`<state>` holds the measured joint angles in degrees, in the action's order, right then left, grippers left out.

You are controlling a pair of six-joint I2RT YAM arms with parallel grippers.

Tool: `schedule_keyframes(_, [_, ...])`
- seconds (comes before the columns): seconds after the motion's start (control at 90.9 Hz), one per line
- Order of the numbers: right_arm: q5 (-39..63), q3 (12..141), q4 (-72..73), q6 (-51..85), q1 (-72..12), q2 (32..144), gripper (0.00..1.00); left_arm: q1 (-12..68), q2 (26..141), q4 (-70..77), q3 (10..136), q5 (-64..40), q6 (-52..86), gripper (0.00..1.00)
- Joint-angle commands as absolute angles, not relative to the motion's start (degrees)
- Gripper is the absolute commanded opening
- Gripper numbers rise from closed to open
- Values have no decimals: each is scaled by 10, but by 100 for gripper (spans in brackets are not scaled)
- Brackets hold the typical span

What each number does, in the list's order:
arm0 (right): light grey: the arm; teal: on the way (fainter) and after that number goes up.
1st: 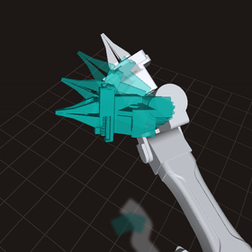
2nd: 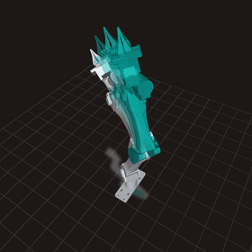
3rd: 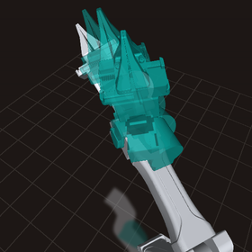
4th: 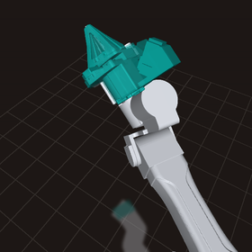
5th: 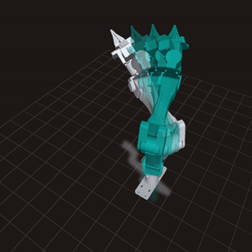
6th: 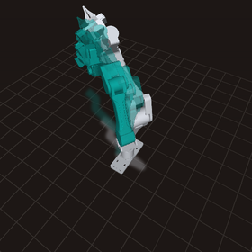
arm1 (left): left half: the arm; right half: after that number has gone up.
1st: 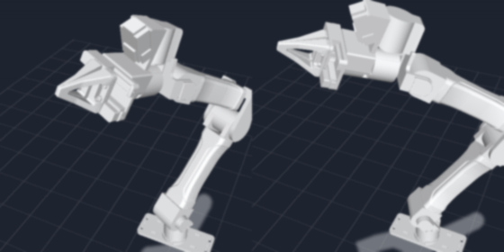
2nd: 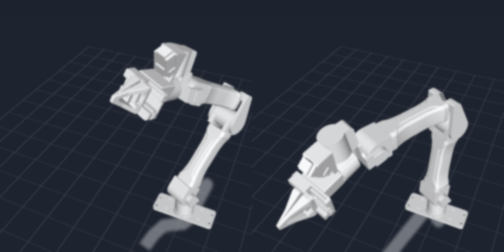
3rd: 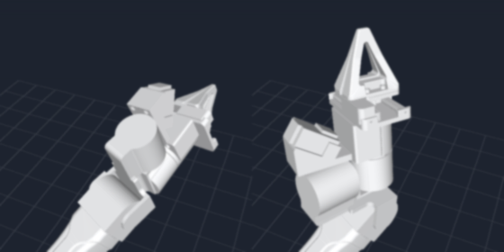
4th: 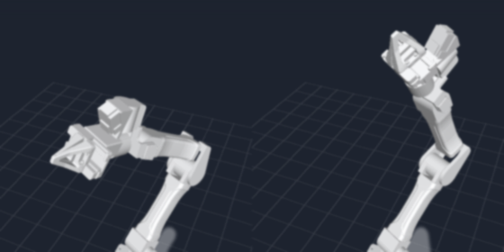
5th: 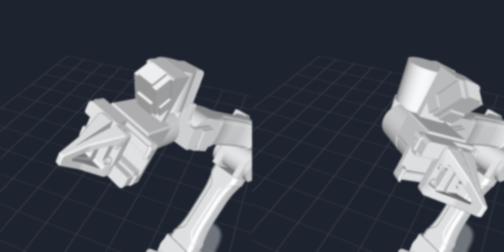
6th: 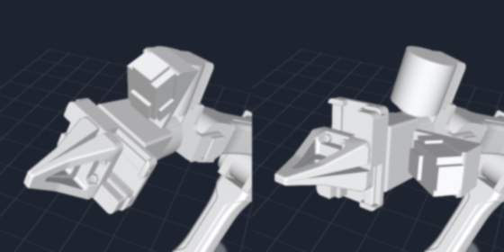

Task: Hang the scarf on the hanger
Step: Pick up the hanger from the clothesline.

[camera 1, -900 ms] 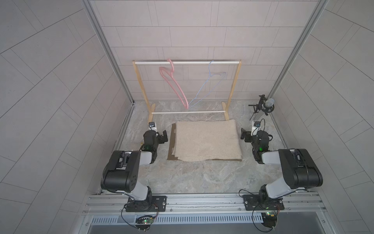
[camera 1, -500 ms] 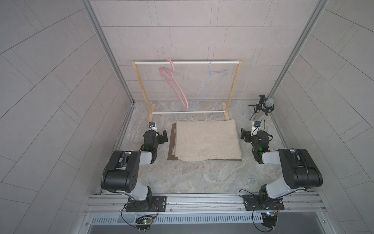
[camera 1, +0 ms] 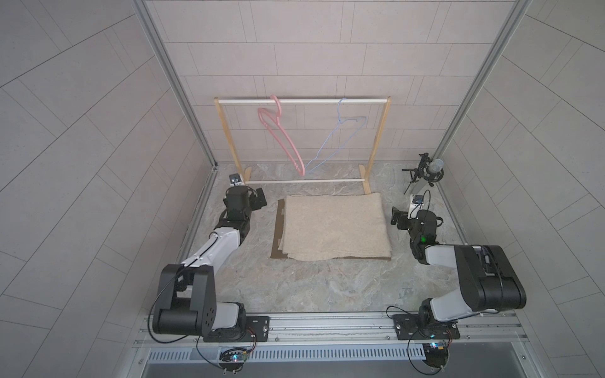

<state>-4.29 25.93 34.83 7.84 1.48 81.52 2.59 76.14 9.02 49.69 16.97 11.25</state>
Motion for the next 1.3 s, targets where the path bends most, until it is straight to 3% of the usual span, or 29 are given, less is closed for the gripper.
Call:
schedule_keyframes(0.0, [-67,313,183,150,18,731,100,24,738,-98,586,113,206,100])
schedule_keyframes(0.143, [34,345,75,246,18,633,100,25,751,-202,701,-37,301,100])
schedule_keyframes(0.297, [134,382,-2,345,17,553,100,29,775,-208,773,-164,376,100])
schedule_keyframes(0.528, [257,403,-62,387,17,491,100,52,851,-181,847,-272,433,100])
schedule_keyframes(0.715, [291,389,-75,405,15,466,100,67,911,-149,895,-290,454,99])
schedule_keyframes(0.98, [291,393,-86,384,15,473,100,84,1012,-125,988,-308,477,79])
schedule_keyframes(1.288, [277,400,-115,350,14,462,100,86,1086,-123,1060,-324,501,30])
